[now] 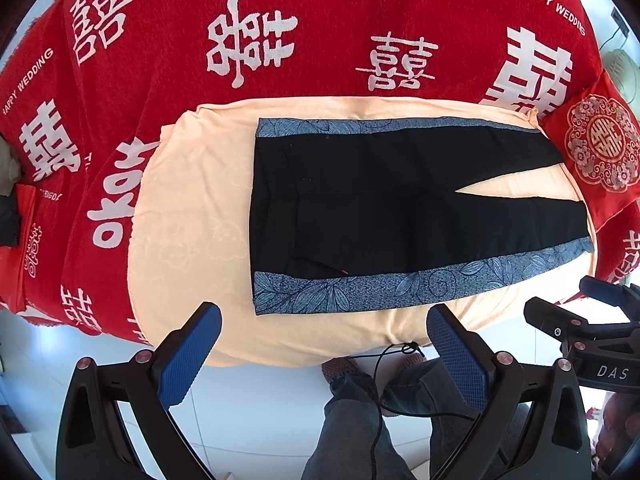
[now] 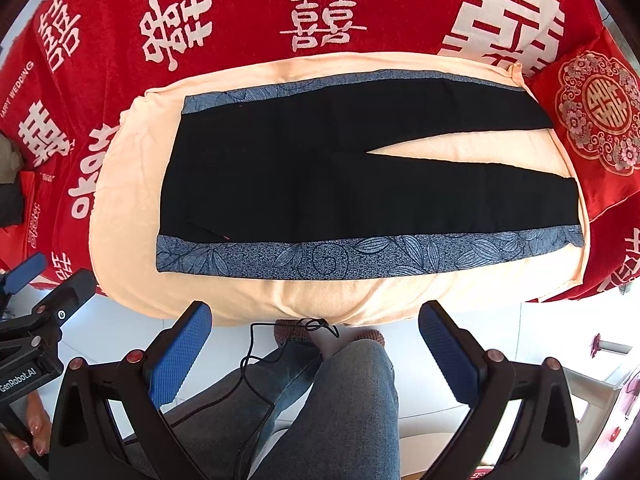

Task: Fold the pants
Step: 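Grasp the patterned side band of the trousers with both grippers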

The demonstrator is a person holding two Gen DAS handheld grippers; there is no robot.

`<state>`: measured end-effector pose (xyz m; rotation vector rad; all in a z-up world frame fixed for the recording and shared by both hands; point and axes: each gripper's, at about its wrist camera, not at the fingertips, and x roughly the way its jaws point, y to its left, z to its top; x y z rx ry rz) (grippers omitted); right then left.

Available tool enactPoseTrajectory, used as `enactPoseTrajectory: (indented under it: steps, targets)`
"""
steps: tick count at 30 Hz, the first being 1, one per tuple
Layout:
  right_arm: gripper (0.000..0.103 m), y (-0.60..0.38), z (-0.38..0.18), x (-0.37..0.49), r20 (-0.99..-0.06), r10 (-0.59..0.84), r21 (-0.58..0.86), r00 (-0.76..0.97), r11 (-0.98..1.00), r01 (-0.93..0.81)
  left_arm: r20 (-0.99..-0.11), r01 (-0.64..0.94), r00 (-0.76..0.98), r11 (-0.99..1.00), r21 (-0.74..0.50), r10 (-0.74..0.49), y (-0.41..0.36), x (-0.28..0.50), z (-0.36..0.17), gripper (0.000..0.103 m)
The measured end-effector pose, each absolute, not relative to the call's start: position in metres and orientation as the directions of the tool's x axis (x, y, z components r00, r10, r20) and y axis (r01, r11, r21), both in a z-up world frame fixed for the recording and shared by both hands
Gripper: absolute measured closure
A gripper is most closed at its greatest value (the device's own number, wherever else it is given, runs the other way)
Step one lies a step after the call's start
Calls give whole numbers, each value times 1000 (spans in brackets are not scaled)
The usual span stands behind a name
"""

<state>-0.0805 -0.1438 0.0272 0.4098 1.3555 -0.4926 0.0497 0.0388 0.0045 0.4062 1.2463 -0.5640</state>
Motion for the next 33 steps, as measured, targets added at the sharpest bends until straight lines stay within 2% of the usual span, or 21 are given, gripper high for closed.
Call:
enactPoseTrajectory:
  steps: [7,10,12,14,16,17,21,26,33]
  targets:
    - [0,-168,0,-84,-983,50,147,177,796,587,-973,530,156,846,-62,-169,50,63,-28,0]
    - [0,-180,-22,-83,-954,172,287,248,764,577,-979,484,127,872,-76,-156,57,73,-54,0]
    - [2,-186,-47,-80,-912,286,408,294,711,572,-981,425,70,895,-135,-181,63,81,-77,0]
    - [15,-190,-81,-78,-851,406,524,332,626,577,-978,377,52,911,-166,-200,69,86,-97,0]
    - [46,-190,-121,-75,-782,513,612,353,525,592,-984,345,52,928,-140,-168,72,90,-120,0]
    - [49,-188,-142,-73,-744,561,649,364,476,593,-986,332,45,933,-139,-163,74,92,-131,0]
    - [49,-170,-203,-66,-642,664,725,383,364,584,-971,268,-8,935,-231,-238,82,100,-172,0]
    - [48,-155,-255,-53,-597,695,764,401,339,549,-955,228,-44,928,-296,-294,89,100,-213,0]
    - [48,-156,-273,-38,-517,683,830,517,253,497,-916,201,-95,893,-402,-390,96,103,-242,0]
